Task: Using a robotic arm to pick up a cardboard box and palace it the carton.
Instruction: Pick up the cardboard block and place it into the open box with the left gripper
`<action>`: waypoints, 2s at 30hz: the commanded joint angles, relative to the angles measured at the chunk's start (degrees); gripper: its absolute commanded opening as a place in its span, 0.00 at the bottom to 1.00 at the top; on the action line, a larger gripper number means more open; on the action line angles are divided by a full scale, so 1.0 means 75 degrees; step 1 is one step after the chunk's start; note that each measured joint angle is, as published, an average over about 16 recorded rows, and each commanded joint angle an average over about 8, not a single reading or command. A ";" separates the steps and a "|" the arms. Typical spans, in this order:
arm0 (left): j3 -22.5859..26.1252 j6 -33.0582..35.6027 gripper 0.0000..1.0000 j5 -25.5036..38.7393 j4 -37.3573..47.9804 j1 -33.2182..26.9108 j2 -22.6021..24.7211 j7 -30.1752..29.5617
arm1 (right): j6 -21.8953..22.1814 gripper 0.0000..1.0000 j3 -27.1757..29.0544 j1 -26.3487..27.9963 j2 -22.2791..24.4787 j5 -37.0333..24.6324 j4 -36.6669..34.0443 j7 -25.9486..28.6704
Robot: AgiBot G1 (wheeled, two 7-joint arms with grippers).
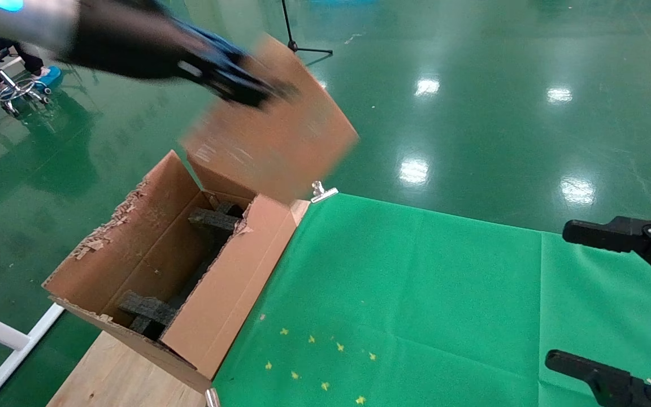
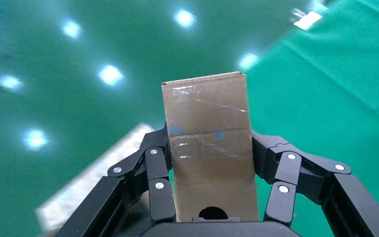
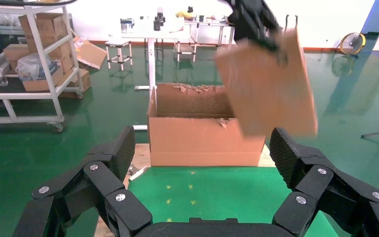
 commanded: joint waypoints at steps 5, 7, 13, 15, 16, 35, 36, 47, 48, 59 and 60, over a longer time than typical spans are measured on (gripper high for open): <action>-0.0302 0.0232 0.00 0.0110 0.0809 -0.0891 -0.1008 0.1629 | 0.0000 1.00 -0.0001 0.0000 0.0000 0.0000 0.0000 0.0000; -0.0221 0.0306 0.00 0.0209 0.1391 -0.1002 -0.1213 0.2189 | 0.0000 1.00 -0.0001 0.0000 0.0000 0.0001 0.0000 0.0000; 0.0326 0.0220 0.00 0.0648 0.3568 -0.0790 -0.1429 0.3686 | 0.0001 1.00 -0.0002 0.0000 0.0001 0.0001 0.0000 -0.0001; 0.0475 0.0062 0.00 0.0792 0.4286 -0.0655 -0.1392 0.4136 | 0.0001 1.00 -0.0002 0.0001 0.0001 0.0001 0.0000 -0.0001; 0.0538 -0.0042 0.00 0.0865 0.4632 -0.0592 -0.1357 0.4362 | 0.0001 1.00 -0.0002 0.0001 0.0001 0.0001 0.0000 -0.0001; 0.0639 -0.2695 0.00 0.1195 0.8440 -0.0375 -0.0469 0.6782 | 0.0002 1.00 -0.0004 0.0001 0.0002 0.0003 0.0000 -0.0002; 0.0627 -0.2851 0.00 0.1184 0.8547 -0.0339 -0.0434 0.6823 | 0.0002 1.00 -0.0004 0.0001 0.0002 0.0003 0.0000 -0.0002; 0.0439 -0.4363 0.00 0.0927 0.9374 0.0516 0.0001 0.6895 | 0.0002 1.00 -0.0005 0.0001 0.0002 0.0004 0.0000 -0.0003; 0.0414 -0.4486 0.00 0.0890 0.9425 0.0630 0.0047 0.6887 | 0.0002 1.00 -0.0005 0.0001 0.0002 0.0004 0.0000 -0.0003; 0.0107 -0.5367 0.00 0.0451 0.9724 0.1748 0.0547 0.6712 | 0.0003 1.00 -0.0006 0.0002 0.0002 0.0004 0.0000 -0.0003; 0.0090 -0.5417 0.00 0.0426 0.9732 0.1825 0.0576 0.6702 | 0.0003 1.00 -0.0007 0.0002 0.0003 0.0004 0.0000 -0.0003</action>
